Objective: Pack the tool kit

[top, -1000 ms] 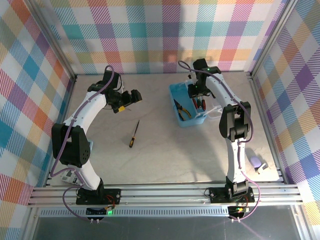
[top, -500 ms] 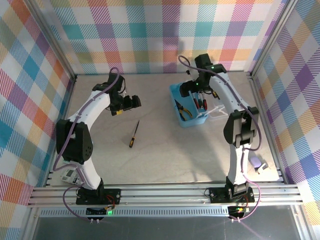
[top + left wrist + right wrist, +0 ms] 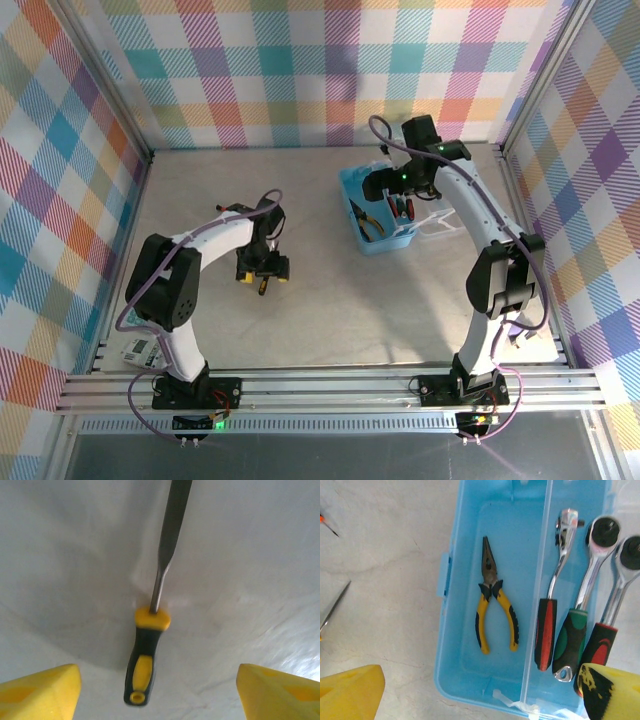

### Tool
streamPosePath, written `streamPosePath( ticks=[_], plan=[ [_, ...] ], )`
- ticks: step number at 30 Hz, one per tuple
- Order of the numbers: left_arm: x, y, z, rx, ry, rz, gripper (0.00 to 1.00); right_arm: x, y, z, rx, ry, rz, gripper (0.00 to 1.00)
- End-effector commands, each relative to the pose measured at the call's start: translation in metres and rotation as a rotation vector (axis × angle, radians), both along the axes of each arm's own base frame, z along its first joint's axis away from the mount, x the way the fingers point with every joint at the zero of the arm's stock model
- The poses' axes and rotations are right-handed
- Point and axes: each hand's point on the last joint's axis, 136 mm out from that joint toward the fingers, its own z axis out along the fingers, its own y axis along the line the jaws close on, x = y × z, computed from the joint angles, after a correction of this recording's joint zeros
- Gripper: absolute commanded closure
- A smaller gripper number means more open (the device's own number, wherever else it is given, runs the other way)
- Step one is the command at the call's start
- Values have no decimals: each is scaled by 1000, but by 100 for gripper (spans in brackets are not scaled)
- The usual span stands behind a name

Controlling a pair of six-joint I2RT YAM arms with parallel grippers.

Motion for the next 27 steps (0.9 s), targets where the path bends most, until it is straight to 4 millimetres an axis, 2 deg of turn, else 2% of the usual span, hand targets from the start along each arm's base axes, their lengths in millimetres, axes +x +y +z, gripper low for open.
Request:
streamPosePath(
  ticks=[1,8,15,18,20,23,27],
  plan=[
    [-14,7,-1,32,-1,18,25,-2,6,13,55,-24,-7,1],
    [-20,15,-29,101,59,19,57,-6,3,17,54,-36,-10,1],
    [-2,9,-32,106,37,-1,79,-11,0,18,45,-38,-14,1],
    [5,5,-28,105,34,-16,95,-13,-1,22,46,-45,-14,1],
    [15,-1,-17,86,6,-26,100,-15,-1,27,63,-52,-14,1],
    [32,-18,12,5,-59,-46,100,-16,1,43,135,-64,-13,1],
    [56,-60,73,-223,-171,-82,100,-18,9,62,273,-69,-17,1]
  ],
)
